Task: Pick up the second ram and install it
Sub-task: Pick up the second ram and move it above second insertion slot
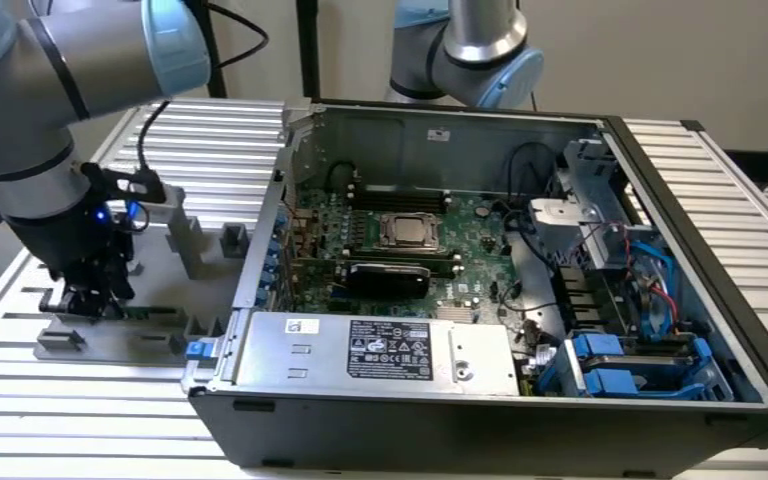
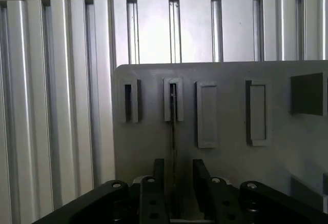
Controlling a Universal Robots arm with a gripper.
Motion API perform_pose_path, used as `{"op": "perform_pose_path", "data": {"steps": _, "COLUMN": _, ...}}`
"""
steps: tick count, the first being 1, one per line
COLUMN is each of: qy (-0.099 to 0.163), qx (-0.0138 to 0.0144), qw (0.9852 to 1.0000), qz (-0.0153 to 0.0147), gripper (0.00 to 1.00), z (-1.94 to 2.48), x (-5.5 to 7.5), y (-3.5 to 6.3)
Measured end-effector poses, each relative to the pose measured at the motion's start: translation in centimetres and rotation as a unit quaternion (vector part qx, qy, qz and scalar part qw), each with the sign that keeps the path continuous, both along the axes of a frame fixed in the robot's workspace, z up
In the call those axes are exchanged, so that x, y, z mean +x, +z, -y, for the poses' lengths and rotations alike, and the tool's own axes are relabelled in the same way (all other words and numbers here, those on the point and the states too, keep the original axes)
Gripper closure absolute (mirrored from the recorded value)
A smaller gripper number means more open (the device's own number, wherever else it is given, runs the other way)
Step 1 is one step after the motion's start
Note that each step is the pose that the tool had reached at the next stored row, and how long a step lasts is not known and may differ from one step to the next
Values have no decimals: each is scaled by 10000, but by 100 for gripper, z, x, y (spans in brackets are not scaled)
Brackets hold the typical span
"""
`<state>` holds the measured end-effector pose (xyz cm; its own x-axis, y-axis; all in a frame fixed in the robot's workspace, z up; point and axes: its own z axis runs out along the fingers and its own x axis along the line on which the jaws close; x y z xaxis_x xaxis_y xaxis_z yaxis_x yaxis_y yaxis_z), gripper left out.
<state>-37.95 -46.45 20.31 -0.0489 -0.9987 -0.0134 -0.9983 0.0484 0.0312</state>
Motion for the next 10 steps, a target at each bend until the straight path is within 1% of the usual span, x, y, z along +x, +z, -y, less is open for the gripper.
{"op": "perform_pose_path", "data": {"steps": 4, "qy": 14, "qx": -1, "qw": 10000, "qz": 0, "gripper": 0, "z": 0, "x": 4, "y": -39}}
{"op": "perform_pose_path", "data": {"steps": 10, "qy": 112, "qx": -2, "qw": 9999, "qz": 0, "gripper": 0, "z": 0, "x": 30, "y": -59}}
